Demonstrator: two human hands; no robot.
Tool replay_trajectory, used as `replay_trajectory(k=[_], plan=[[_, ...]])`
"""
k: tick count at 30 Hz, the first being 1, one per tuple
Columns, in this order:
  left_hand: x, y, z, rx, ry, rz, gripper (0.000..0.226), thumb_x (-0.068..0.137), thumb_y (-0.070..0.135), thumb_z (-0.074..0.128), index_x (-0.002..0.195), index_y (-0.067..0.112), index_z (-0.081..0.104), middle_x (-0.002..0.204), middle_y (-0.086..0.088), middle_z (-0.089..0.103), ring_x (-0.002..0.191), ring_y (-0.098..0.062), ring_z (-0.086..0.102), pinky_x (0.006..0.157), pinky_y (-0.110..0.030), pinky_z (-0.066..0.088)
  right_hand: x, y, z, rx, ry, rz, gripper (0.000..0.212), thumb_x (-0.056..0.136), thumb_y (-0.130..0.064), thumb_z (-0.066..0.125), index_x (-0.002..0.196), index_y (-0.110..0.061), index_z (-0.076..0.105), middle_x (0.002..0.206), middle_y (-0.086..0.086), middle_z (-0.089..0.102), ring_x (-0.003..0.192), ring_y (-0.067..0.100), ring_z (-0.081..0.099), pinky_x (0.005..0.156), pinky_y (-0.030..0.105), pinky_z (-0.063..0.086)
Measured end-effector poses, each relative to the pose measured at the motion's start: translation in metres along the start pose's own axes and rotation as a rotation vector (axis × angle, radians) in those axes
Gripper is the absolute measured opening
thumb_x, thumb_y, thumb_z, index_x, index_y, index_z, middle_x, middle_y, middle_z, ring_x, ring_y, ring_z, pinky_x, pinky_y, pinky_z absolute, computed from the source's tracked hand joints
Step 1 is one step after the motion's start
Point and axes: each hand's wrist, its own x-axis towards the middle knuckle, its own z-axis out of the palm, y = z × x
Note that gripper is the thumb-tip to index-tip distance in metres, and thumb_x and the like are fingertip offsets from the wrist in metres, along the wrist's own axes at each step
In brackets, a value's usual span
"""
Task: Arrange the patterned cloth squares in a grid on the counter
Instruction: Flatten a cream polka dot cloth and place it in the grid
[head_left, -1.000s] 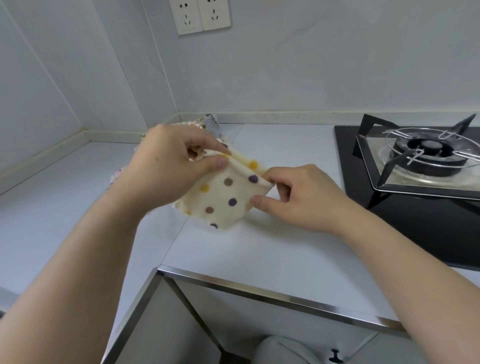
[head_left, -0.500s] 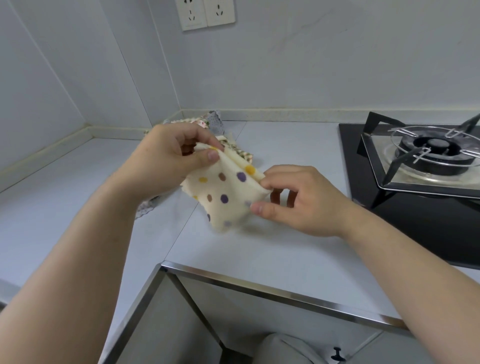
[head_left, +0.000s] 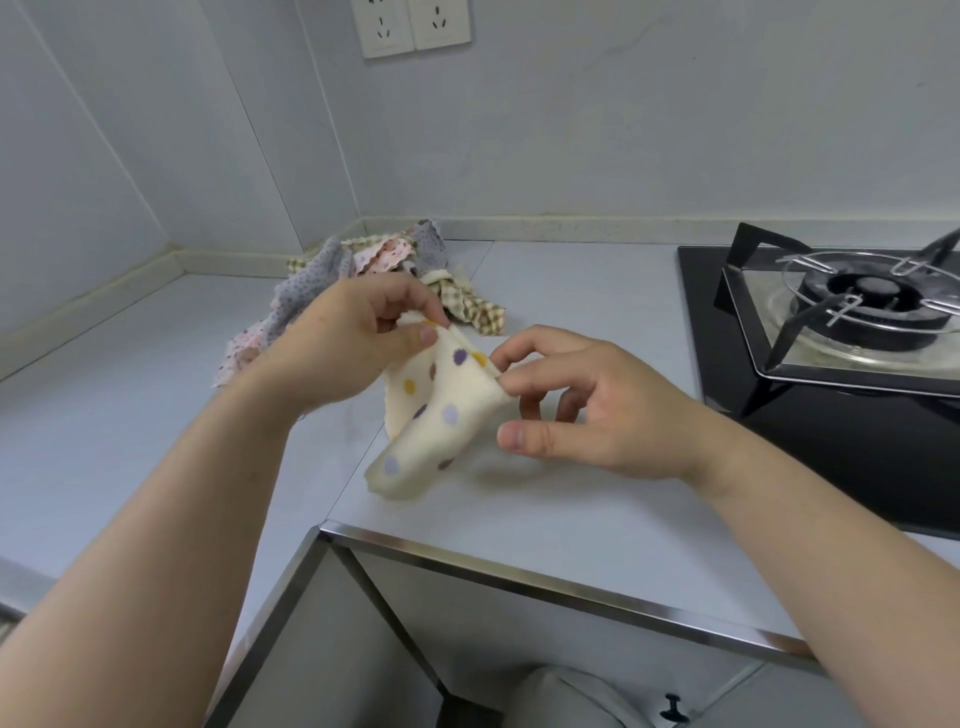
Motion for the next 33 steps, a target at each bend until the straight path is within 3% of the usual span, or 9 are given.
replay_trajectory(k=[4,6,10,15,20,24,27,30,33], plan=[[0.000,-0.003,-0.002,-0.067,0.022,-0.016,0.021,0.094,0.005,0.068,0.090,0.025,0.072,0.095,-0.024,0.067,0.075,-0.022,0.057,0.071,-0.039,0.048,0.001,0.002,-0.001,-0.020,0.043,0.078,0.014,0.083,-0.023,0.082,0.093,-0.014,0.078,0.112,-0.008,0.060,0.075,0.008,0.060,0.063,0.009,0.043],[-0.001,-0.003,-0.003,-0.089,0.038,-0.023,0.021,0.094,0.005,0.068,0.090,0.026,0.072,0.097,-0.021,0.069,0.077,-0.023,0.059,0.073,-0.041,0.050,0.004,0.004,-0.003,-0.020,0.096,0.125,0.017,0.082,-0.023,0.083,0.086,-0.008,0.076,0.110,-0.007,0.063,0.073,0.019,0.061,0.061,0.011,0.043],[0.000,0.003,-0.001,-0.096,0.059,-0.038,0.021,0.093,0.008,0.071,0.099,0.028,0.070,0.099,-0.010,0.073,0.076,-0.014,0.060,0.074,-0.037,0.051,0.007,0.008,-0.005,-0.054,0.101,0.265,0.019,0.080,-0.029,0.086,0.086,-0.016,0.073,0.106,-0.001,0.069,0.077,0.032,0.065,0.063,0.042,0.056],[-0.002,0.018,0.001,0.049,0.101,0.016,0.026,0.089,0.015,0.076,0.107,0.034,0.072,0.098,0.001,0.072,0.084,-0.010,0.065,0.082,-0.026,0.055,0.009,0.012,-0.003,-0.412,0.095,0.268,0.029,0.078,-0.033,0.084,0.098,-0.018,0.070,0.106,-0.004,0.062,0.079,0.011,0.065,0.078,0.030,0.053],[-0.006,0.031,0.002,0.186,0.175,0.060,0.020,0.084,0.019,0.080,0.095,0.035,0.074,0.079,0.015,0.066,0.068,0.003,0.055,0.066,-0.006,0.040,0.005,0.009,-0.001,-0.326,-0.043,0.153,0.025,0.079,-0.019,0.086,0.097,-0.013,0.070,0.118,-0.005,0.056,0.089,0.009,0.061,0.075,0.010,0.044],[-0.005,0.027,0.000,0.114,0.154,0.040,0.012,0.085,0.017,0.080,0.090,0.026,0.074,0.076,0.001,0.059,0.064,-0.001,0.048,0.065,-0.011,0.042,0.003,0.006,0.000,-0.194,-0.023,0.073,0.018,0.081,-0.019,0.086,0.092,-0.018,0.071,0.128,-0.005,0.052,0.101,0.011,0.062,0.075,0.021,0.052],[-0.003,0.017,-0.001,0.004,0.067,-0.025,0.007,0.088,0.023,0.078,0.092,0.024,0.073,0.078,-0.014,0.061,0.071,-0.014,0.055,0.072,-0.035,0.049,0.003,0.003,0.000,-0.150,0.015,0.045,0.022,0.080,-0.026,0.086,0.094,-0.025,0.069,0.124,-0.004,0.056,0.095,0.012,0.064,0.076,0.023,0.053],[-0.001,0.008,-0.004,-0.188,-0.021,-0.071,0.021,0.082,0.042,0.080,0.092,0.025,0.070,0.097,-0.034,0.062,0.084,-0.027,0.060,0.083,-0.051,0.048,0.005,0.007,0.000,-0.183,0.055,0.067,0.028,0.081,-0.031,0.085,0.092,-0.014,0.066,0.110,0.002,0.060,0.081,0.012,0.065,0.073,0.022,0.051],[0.001,0.004,-0.001,-0.283,-0.045,-0.083,0.031,0.072,0.054,0.078,0.090,0.030,0.069,0.091,-0.025,0.063,0.085,-0.028,0.059,0.079,-0.047,0.046,0.006,0.010,-0.001,-0.205,0.069,0.068,0.034,0.083,-0.034,0.083,0.086,-0.008,0.062,0.102,0.005,0.061,0.079,0.016,0.063,0.073,0.028,0.052]])
